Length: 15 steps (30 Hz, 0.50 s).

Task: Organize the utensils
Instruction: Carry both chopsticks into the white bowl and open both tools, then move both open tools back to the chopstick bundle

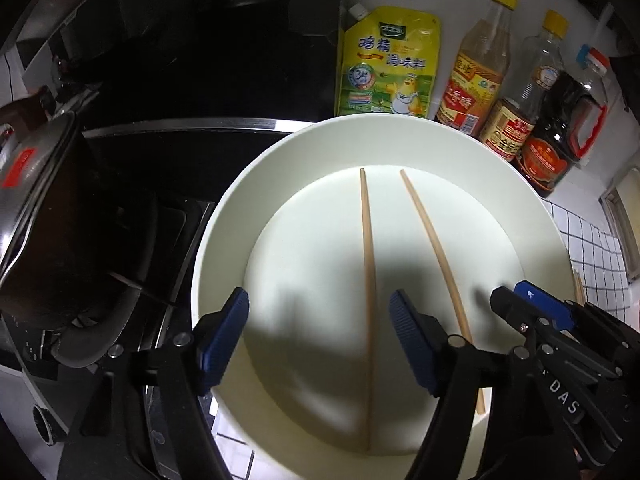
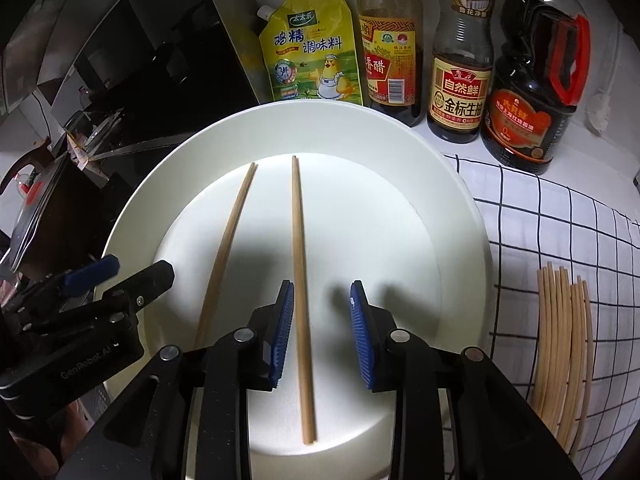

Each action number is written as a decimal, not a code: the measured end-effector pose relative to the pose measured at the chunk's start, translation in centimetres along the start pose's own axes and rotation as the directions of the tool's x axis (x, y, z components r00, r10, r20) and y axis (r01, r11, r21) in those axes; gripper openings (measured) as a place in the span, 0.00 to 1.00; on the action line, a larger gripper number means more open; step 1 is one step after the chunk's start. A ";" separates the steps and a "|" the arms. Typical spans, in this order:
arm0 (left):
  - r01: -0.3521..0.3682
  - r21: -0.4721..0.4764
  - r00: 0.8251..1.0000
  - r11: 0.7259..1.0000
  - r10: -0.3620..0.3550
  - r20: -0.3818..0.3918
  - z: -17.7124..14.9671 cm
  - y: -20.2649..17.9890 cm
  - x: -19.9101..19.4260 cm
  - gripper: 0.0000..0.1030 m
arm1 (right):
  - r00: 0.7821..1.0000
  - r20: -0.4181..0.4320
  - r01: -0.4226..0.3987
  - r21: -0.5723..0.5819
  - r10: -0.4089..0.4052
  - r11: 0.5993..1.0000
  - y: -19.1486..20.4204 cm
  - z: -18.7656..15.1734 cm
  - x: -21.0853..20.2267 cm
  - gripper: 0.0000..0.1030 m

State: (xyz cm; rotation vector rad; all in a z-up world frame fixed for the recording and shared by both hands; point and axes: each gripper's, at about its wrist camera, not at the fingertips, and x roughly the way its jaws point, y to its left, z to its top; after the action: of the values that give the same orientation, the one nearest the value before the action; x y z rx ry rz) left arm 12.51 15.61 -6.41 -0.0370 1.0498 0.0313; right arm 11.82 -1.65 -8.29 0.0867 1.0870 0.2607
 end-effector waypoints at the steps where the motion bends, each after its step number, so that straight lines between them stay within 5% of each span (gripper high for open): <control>1: -0.001 0.003 1.000 1.000 0.001 -0.001 -0.2 -0.1 -0.3 0.70 | 1.000 0.001 0.003 -0.004 -0.003 1.000 0.0 -0.2 -0.2 0.28; 15: 0.008 0.006 0.999 1.000 -0.008 0.046 -2.2 -0.7 -4.5 0.73 | 0.999 0.042 0.008 0.005 -0.008 1.000 -0.5 -2.7 -5.3 0.36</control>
State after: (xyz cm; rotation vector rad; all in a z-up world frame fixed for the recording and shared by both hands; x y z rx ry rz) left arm 8.43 14.73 -3.59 -0.0351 1.0033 0.0218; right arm 7.19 -3.65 -5.13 0.0917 1.0461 0.2477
